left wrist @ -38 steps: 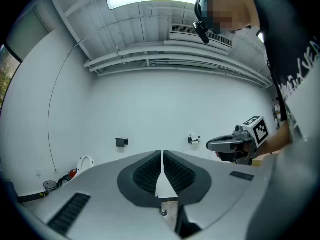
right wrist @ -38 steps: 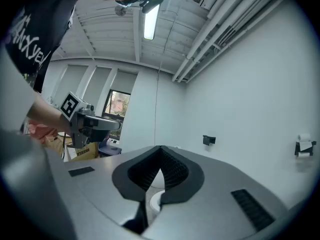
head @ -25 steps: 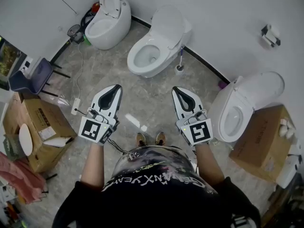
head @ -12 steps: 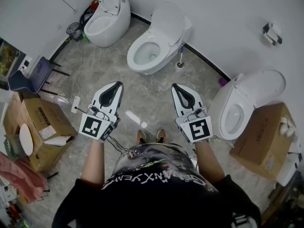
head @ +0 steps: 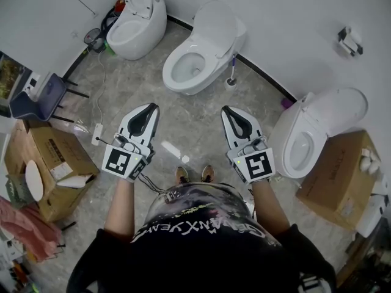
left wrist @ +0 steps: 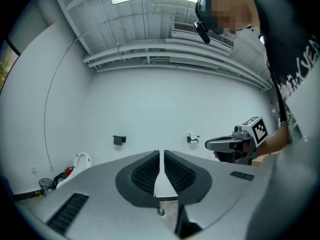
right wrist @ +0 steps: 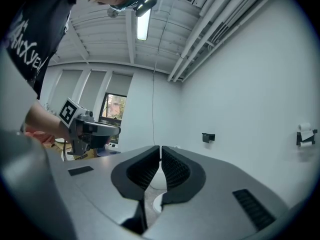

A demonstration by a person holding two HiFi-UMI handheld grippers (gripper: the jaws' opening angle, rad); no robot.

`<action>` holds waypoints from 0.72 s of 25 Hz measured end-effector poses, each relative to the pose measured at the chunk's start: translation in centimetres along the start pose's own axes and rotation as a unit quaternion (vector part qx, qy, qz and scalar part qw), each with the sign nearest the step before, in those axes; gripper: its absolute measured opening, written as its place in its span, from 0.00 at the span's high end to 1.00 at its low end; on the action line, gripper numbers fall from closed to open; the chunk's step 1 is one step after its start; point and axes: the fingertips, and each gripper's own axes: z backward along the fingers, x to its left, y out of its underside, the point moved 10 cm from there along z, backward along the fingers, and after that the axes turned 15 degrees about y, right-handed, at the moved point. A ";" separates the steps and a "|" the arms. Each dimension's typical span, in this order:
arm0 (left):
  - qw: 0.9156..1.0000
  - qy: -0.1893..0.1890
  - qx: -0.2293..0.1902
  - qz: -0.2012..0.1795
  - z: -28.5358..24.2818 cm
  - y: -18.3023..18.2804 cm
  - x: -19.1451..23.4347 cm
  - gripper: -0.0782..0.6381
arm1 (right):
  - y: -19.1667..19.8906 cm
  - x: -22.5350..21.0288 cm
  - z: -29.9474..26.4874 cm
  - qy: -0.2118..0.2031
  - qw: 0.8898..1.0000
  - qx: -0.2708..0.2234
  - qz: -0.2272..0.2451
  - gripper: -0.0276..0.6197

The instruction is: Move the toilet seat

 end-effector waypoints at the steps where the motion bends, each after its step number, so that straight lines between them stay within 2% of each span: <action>1: 1.000 0.000 0.000 0.000 0.0 0.0 0.1 0.84 | 0.0 0.0 0.0 -0.002 1.000 0.000 -0.001 0.92; 3: 1.000 -0.001 0.000 0.000 0.0 0.0 0.3 0.83 | 0.0 0.1 -0.1 -0.006 1.000 0.001 -0.002 0.90; 4: 1.000 -0.001 0.002 0.000 0.0 0.0 0.4 0.78 | 0.1 0.1 -0.2 -0.008 1.000 0.002 -0.003 0.88; 6: 1.000 0.001 0.003 0.001 -0.1 0.1 0.5 0.74 | 0.1 0.1 -0.3 -0.012 1.000 0.004 -0.006 0.84; 14: 1.000 0.008 0.010 0.003 0.1 0.5 0.9 0.58 | 0.2 0.3 -0.8 -0.032 0.999 0.007 -0.012 0.60; 18: 1.000 0.008 0.020 -0.001 0.2 0.8 1.0 0.43 | 0.4 0.4 -0.8 -0.038 0.999 0.005 -0.013 0.52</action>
